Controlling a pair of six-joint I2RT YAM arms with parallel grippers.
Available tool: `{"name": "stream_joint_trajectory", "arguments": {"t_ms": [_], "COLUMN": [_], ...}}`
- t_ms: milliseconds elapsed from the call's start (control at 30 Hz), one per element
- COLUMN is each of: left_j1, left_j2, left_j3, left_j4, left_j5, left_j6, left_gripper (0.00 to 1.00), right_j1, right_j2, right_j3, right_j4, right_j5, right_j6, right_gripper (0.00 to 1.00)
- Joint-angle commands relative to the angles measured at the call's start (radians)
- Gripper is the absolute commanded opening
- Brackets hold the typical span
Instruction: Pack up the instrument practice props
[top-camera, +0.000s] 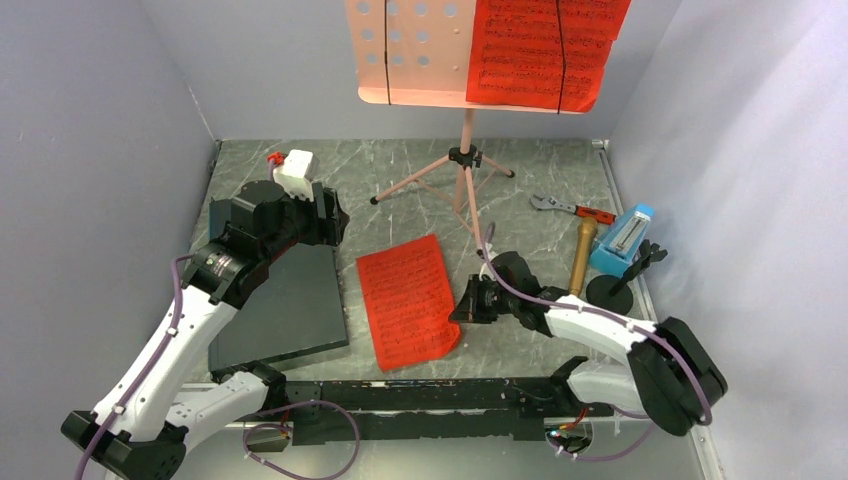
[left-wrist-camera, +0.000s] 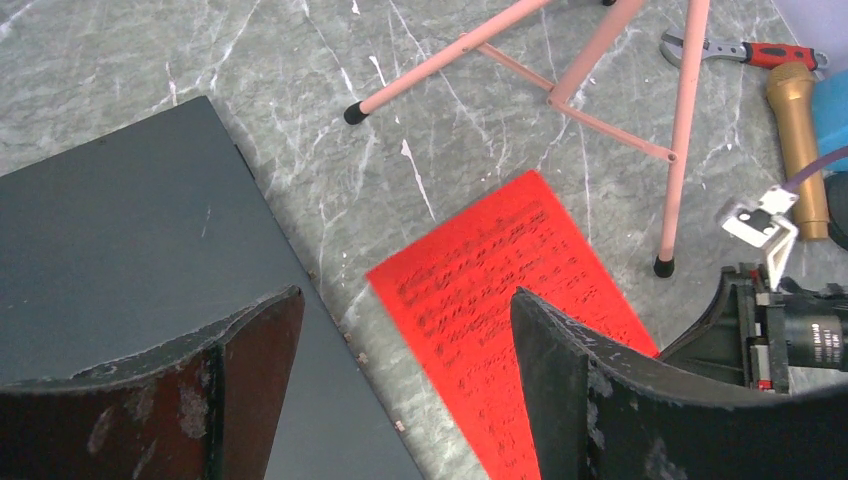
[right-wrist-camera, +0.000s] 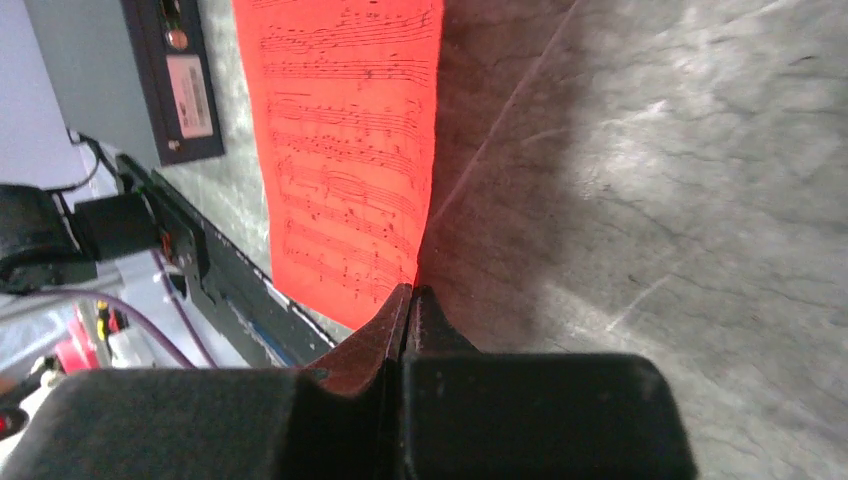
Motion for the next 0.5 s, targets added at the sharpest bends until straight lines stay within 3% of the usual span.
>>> {"name": "stream_joint_trajectory", "arguments": {"t_ms": [0, 133, 467], "left_j1": [-0.004, -0.005, -0.005], "left_j2": [-0.001, 0.015, 0.020], "left_j3": [0.001, 0.002, 0.007], "left_j4": [0.048, 0.058, 0.054], "left_j5": [-0.008, 0.002, 0.008], "left_j6": [-0.016, -0.018, -0.023], "left_gripper": [0.81, 0.81, 0.81], "right_j1": [0.003, 0.003, 0.116], "right_j2": [-0.117, -0.125, 0.078], "right_j3": [-0.027, -0.025, 0.048], "right_j4": [0.022, -0.002, 0.057], "right_j5": [0.170, 0.118, 0.021], "right_j6": [0.067, 0.037, 0.009], "right_gripper": [0.00, 0.00, 0.00]}}
